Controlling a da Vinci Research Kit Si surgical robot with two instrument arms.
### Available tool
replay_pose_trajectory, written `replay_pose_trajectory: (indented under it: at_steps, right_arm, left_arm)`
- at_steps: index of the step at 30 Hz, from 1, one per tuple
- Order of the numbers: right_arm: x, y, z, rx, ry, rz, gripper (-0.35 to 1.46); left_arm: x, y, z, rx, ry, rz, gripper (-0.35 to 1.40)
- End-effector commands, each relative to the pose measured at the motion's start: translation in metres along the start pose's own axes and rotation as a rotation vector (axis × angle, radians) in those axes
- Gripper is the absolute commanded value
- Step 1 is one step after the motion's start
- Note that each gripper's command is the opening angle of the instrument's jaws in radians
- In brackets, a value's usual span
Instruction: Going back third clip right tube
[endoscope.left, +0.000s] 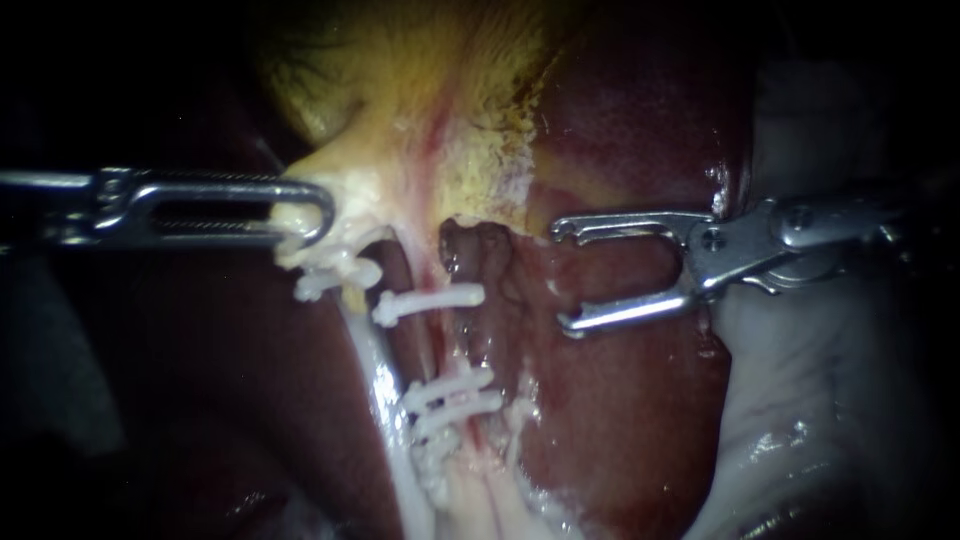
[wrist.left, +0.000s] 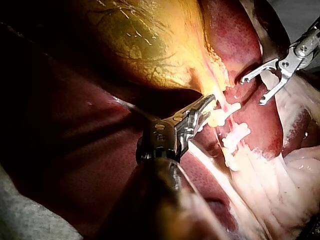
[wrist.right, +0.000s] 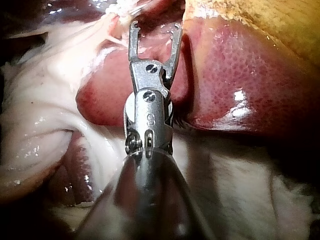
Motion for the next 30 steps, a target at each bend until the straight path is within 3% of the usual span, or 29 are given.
replay_pose_trajectory:
  at_steps: [1, 3, 12, 19, 24, 30]
  right_arm:
    - [0.0001, 0.0000, -0.0002, 0.000, 0.000, 0.003, 0.50]
    - [0.0002, 0.0000, -0.0004, 0.000, 0.000, -0.002, 0.50]
    - [0.0006, -0.0001, -0.0010, 0.005, 0.002, 0.001, 0.50]
    - [0.0011, -0.0003, -0.0012, 0.010, 0.004, 0.003, 0.50]
    - [0.0013, -0.0005, -0.0013, 0.014, 0.005, 0.003, 0.50]
    - [0.0015, -0.0005, -0.0013, 0.017, 0.005, 0.004, 0.50]
  left_arm:
    - [0.0003, 0.0000, 0.0004, -0.005, -0.001, 0.002, -0.35]
    - [0.0009, -0.0001, 0.0012, -0.007, -0.006, 0.005, -0.35]
    - [0.0028, 0.0006, 0.0064, -0.001, 0.025, 0.025, -0.35]
    - [0.0039, 0.0019, 0.0105, 0.000, 0.045, 0.019, -0.35]
    - [0.0050, 0.0034, 0.0120, -0.005, 0.058, 0.007, -0.35]
    - [0.0051, 0.0040, 0.0121, -0.004, 0.061, -0.002, -0.35]
